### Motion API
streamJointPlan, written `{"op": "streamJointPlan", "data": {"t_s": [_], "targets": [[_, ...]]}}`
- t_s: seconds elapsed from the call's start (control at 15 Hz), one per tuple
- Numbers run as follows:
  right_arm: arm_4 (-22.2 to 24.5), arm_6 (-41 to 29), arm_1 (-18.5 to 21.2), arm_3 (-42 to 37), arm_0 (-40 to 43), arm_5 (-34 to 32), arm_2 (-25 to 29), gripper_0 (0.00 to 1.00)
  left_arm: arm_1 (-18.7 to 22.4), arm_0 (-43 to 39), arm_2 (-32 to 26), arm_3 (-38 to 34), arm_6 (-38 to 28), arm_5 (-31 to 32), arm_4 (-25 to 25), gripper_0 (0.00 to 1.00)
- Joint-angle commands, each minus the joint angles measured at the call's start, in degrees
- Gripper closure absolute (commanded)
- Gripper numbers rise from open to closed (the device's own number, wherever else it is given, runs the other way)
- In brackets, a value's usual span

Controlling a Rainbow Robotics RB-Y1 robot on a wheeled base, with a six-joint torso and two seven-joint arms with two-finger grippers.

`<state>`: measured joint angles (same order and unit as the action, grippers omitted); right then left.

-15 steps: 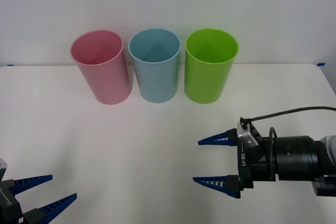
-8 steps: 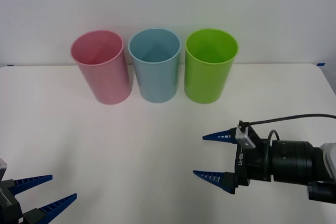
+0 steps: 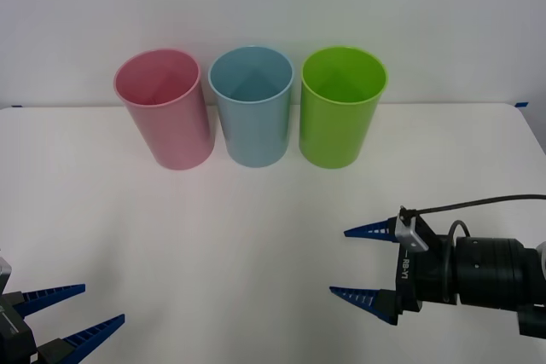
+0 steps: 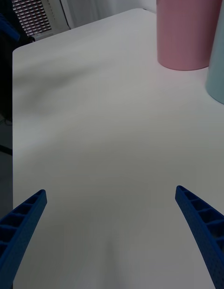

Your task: Put cans in the blue bin and PET bottles in the pink bin and trash in the green bin.

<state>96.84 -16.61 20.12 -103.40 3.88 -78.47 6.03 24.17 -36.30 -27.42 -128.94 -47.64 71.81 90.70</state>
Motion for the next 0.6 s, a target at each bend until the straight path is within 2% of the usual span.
{"op": "streamJointPlan", "data": {"t_s": [0.07, 0.6], "targets": [[-0.3, 0.3, 0.0, -0.1, 0.5, 0.8, -0.1, 0.06, 0.0, 0.0, 0.0, 0.0, 0.0, 0.0, 0.0, 0.0], [-0.5, 0.2, 0.0, -0.1, 0.5, 0.8, -0.4, 0.06, 0.0, 0.0, 0.0, 0.0, 0.0, 0.0, 0.0, 0.0]]}}
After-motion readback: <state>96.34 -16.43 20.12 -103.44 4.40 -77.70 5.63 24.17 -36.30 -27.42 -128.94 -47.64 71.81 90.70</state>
